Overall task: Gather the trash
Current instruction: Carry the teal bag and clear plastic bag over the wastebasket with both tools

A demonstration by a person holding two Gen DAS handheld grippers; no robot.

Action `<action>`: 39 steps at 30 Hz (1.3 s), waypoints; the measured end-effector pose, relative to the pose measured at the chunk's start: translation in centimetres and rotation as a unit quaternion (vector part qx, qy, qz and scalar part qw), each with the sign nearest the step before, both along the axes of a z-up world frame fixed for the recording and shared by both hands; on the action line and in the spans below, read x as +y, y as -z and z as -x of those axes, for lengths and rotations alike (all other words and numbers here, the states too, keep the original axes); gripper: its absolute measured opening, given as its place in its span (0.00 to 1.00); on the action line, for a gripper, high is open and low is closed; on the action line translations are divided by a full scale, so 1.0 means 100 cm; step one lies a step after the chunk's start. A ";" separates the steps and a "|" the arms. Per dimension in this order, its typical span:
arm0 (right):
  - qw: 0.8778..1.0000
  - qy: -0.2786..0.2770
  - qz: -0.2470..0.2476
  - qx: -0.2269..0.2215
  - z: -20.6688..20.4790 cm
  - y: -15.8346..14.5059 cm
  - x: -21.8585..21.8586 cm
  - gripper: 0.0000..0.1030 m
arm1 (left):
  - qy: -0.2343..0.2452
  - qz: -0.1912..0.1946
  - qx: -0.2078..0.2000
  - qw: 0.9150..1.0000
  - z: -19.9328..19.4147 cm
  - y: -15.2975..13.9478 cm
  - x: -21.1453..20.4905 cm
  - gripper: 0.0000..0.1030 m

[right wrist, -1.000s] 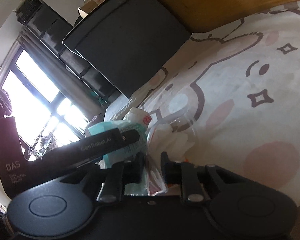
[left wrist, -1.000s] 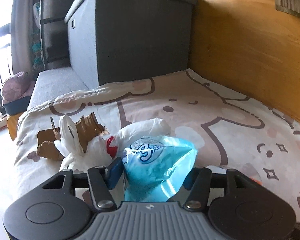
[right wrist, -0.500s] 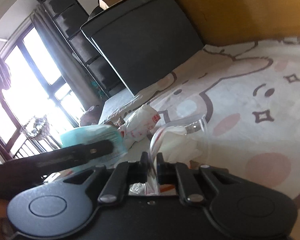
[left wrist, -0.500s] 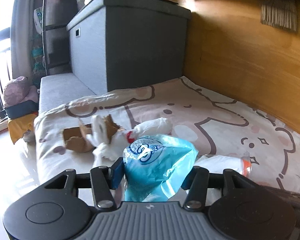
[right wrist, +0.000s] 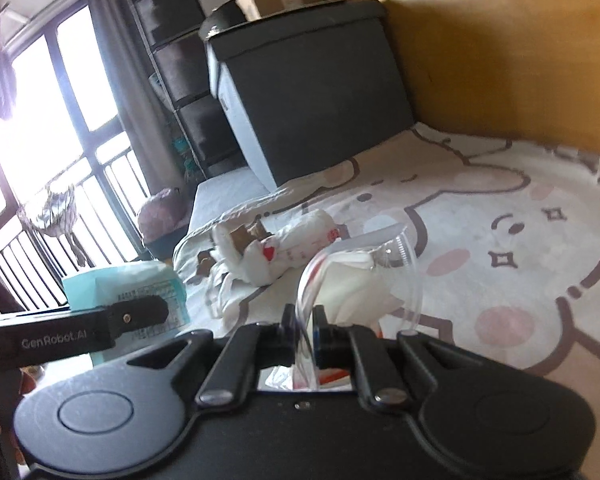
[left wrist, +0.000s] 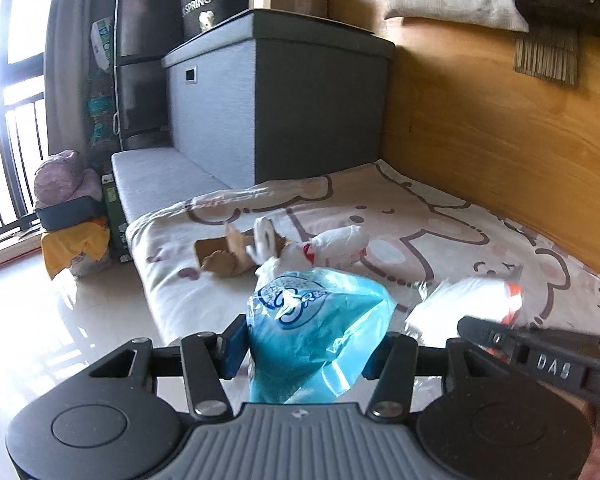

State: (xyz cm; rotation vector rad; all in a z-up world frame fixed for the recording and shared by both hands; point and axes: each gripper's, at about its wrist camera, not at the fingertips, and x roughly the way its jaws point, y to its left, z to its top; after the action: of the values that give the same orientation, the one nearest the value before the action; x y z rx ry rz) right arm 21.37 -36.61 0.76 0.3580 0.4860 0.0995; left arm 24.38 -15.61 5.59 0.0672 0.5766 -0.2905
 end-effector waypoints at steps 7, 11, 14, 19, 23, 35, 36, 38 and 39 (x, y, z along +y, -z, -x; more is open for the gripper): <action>0.999 -0.008 0.052 -0.010 0.029 -0.033 0.023 0.08 | -0.017 0.006 -0.005 1.000 0.034 -0.015 0.034 0.52; 0.997 -0.013 0.072 -0.009 0.039 -0.045 0.041 0.08 | -0.035 0.010 -0.008 0.999 0.049 -0.025 0.057 0.52; 0.996 -0.019 0.085 -0.009 0.045 -0.052 0.056 0.08 | -0.048 0.009 -0.009 0.999 0.059 -0.030 0.074 0.52; 0.995 -0.030 0.094 -0.008 0.052 -0.059 0.079 0.08 | -0.069 0.005 -0.005 0.998 0.075 -0.035 0.101 0.52; 0.994 -0.044 0.103 -0.010 0.057 -0.062 0.098 0.08 | -0.091 0.007 -0.001 0.996 0.086 -0.035 0.121 0.52; 0.989 -0.104 0.107 -0.008 0.059 -0.052 0.161 0.08 | -0.151 0.008 0.016 0.988 0.108 -0.020 0.178 0.52; 0.987 -0.112 0.110 -0.006 0.059 -0.049 0.168 0.08 | -0.155 0.008 0.019 0.988 0.109 -0.017 0.183 0.52; 0.986 -0.124 0.115 -0.002 0.058 -0.045 0.180 0.08 | -0.164 0.010 0.024 0.986 0.111 -0.012 0.192 0.52; 0.985 -0.129 0.115 0.001 0.057 -0.042 0.186 0.08 | -0.167 0.012 0.027 0.985 0.112 -0.009 0.196 0.52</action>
State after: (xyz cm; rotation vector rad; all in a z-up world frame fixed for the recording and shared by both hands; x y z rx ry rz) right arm 15.68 -18.05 4.93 0.0673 0.5392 0.2922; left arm 13.20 4.00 6.49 -0.0616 0.6271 0.0280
